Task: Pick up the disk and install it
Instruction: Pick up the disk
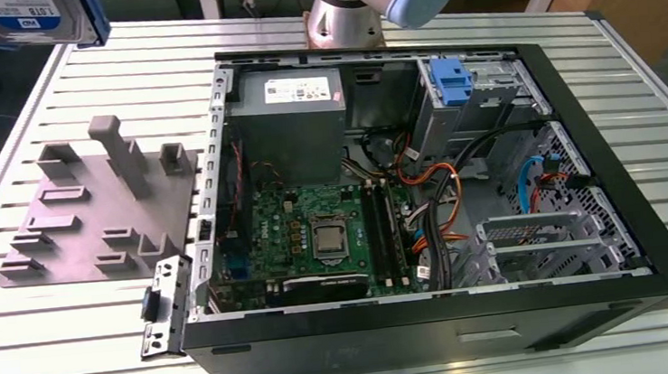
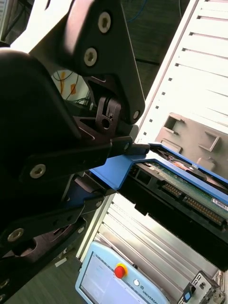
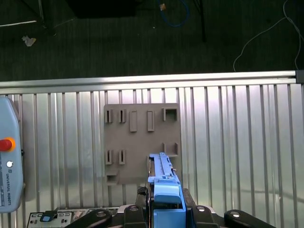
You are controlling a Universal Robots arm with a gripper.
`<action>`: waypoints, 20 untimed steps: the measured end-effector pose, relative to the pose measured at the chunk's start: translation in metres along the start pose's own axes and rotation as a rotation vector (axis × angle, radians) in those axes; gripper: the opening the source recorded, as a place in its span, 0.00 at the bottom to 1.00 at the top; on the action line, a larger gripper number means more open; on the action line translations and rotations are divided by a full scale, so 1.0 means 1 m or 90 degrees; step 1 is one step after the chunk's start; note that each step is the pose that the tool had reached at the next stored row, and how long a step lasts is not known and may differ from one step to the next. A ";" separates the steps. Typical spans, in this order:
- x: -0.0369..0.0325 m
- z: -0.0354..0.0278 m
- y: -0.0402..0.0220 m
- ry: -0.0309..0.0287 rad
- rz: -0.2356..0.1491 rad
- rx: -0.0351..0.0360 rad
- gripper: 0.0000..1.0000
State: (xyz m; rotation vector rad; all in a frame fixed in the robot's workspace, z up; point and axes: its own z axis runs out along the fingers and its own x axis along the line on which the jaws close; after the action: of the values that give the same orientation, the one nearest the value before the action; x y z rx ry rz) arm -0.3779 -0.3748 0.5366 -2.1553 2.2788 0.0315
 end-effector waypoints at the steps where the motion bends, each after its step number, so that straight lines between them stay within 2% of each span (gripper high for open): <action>1: -0.0001 0.0000 -0.0015 0.0000 0.000 0.0001 0.37; 4: -0.0005 0.0000 -0.0085 0.0000 0.000 0.0000 0.37; 7: -0.0011 0.0000 -0.0202 0.0000 0.000 -0.0001 0.37; 20: -0.0044 -0.0001 -0.0779 0.0000 0.000 -0.0010 0.37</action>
State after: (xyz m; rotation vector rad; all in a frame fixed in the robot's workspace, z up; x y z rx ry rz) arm -0.2999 -0.3747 0.5359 -2.1559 2.2797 0.0334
